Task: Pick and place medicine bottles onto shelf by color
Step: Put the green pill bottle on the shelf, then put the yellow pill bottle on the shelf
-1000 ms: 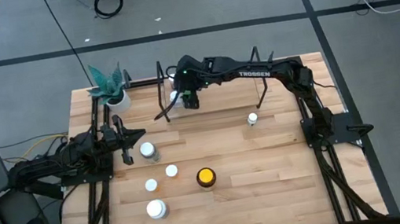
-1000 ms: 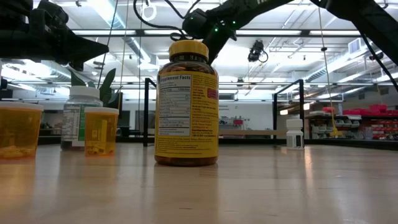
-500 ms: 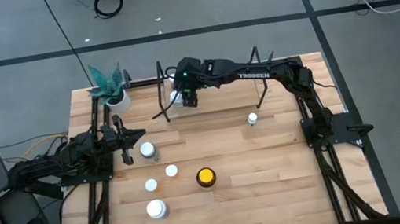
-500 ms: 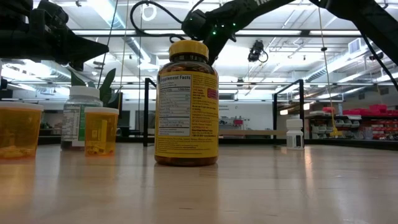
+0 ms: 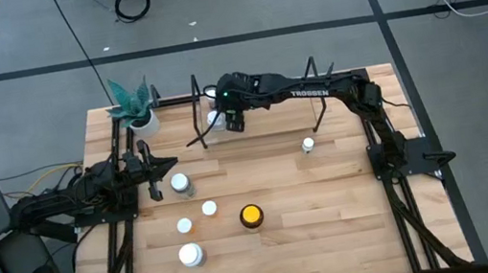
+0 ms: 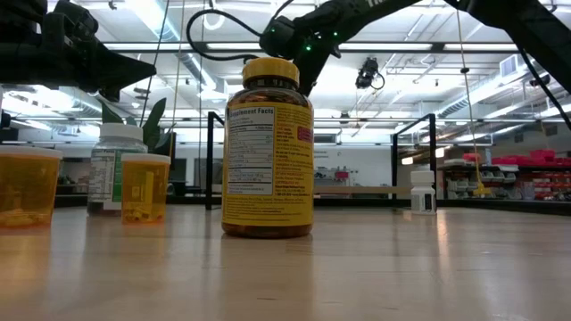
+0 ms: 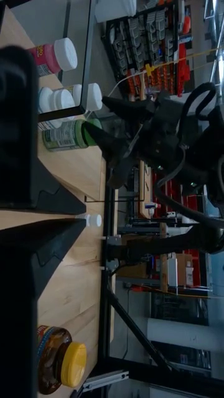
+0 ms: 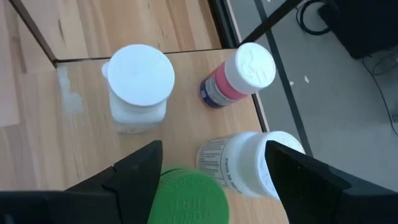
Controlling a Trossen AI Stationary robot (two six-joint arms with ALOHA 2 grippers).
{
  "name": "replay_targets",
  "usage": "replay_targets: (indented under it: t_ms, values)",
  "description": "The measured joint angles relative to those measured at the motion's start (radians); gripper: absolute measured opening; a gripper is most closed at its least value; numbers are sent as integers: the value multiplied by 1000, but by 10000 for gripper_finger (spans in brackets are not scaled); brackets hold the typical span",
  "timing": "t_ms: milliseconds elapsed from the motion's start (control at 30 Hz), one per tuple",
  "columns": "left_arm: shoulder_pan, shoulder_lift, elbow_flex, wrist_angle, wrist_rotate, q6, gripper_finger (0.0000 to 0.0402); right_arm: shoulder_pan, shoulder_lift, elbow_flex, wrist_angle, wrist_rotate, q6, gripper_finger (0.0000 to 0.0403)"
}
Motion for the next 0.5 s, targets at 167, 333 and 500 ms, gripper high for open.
replay_targets:
  t_ms: [167, 333, 500]
  values:
    - [0, 0, 0, 0, 0, 0, 27, 16, 0, 30, -4, 0, -4, 290]
    - [0, 0, 0, 0, 0, 0, 35, 60, 0, 97, -50, -43, -1, 290]
    - [0, 0, 0, 0, 0, 0, 33, 129, 0, 152, -117, -216, 49, 290]
